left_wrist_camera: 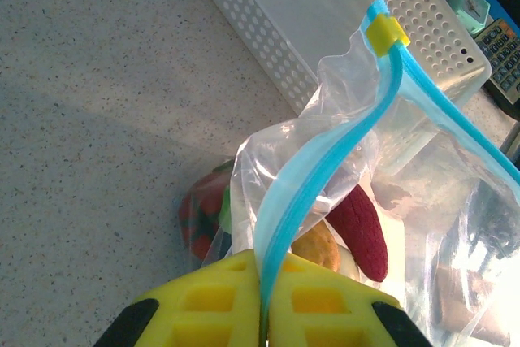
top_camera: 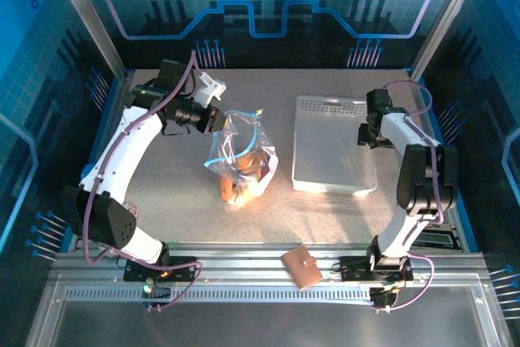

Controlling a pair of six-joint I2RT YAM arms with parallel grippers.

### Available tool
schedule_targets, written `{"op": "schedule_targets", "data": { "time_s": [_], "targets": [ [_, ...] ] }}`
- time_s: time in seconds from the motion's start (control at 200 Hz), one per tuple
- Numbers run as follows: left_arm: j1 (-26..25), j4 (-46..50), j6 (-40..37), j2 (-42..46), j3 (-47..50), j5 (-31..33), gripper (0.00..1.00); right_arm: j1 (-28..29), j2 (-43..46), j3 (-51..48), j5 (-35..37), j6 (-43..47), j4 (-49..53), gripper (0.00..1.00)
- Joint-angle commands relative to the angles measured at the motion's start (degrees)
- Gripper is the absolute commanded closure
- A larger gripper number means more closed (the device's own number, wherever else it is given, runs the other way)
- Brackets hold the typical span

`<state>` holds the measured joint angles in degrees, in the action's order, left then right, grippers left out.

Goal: Place the food in the zip-top bag and seal the zipper

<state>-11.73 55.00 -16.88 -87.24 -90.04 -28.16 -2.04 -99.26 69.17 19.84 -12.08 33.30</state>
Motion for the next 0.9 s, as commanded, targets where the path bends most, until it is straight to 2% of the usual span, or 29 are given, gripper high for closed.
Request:
{"op": "schedule_targets", "data": {
  "time_s": [0.0,0.14,0.25,0.325,0.42,0.535,0.6,0.66,0.77,0.89],
  "targets": [
    [0.8,-0.7,-0.2,1.0,0.6,-1.5,0.91,0.6,6.8,-2.4,-10.4,1.4,-7.0,0.3],
    [0.8,-2.1,0.7,0.4,0.3,-2.1,0.91,2.8,15.5,-4.9,-22.6,3.1,-15.6,0.22],
    [0.8,-3.4,1.4,-0.3,-0.9,-4.7,0.91,5.2,20.5,-4.4,-30.6,4.7,-18.7,0.22],
    [0.8,-3.8,1.5,-0.9,-2.1,-6.7,0.91,6.5,22.9,-6.9,-43.4,5.7,-24.9,0.28],
    [0.8,-3.7,1.3,-1.8,-3.3,-8.1,0.91,7.6,23.3,-13.0,-60.5,1.6,-41.8,0.37],
    [0.8,-2.8,0.7,-1.9,-3.7,-9.4,0.91,8.0,16.3,-15.4,-72.8,-7.9,-59.1,0.47],
    [0.8,-2.5,0.3,-1.4,-3.5,-10.1,0.91,8.8,11.2,-15.7,-77.3,-13.9,-69.1,0.47],
    [0.8,-2.3,-0.1,-0.8,-3.3,-10.6,0.91,10.0,6.8,-15.6,-80.2,-20.1,-78.3,0.43],
    [0.8,-1.4,-0.7,-0.6,-3.5,-10.4,0.91,12.6,0.3,-15.4,-82.6,-31.3,-96.6,0.37],
    [0.8,-0.5,-1.0,-1.3,-4.2,-10.4,0.9,15.0,-4.9,-13.5,-83.8,-37.6,-105.2,0.36]
  ]
}}
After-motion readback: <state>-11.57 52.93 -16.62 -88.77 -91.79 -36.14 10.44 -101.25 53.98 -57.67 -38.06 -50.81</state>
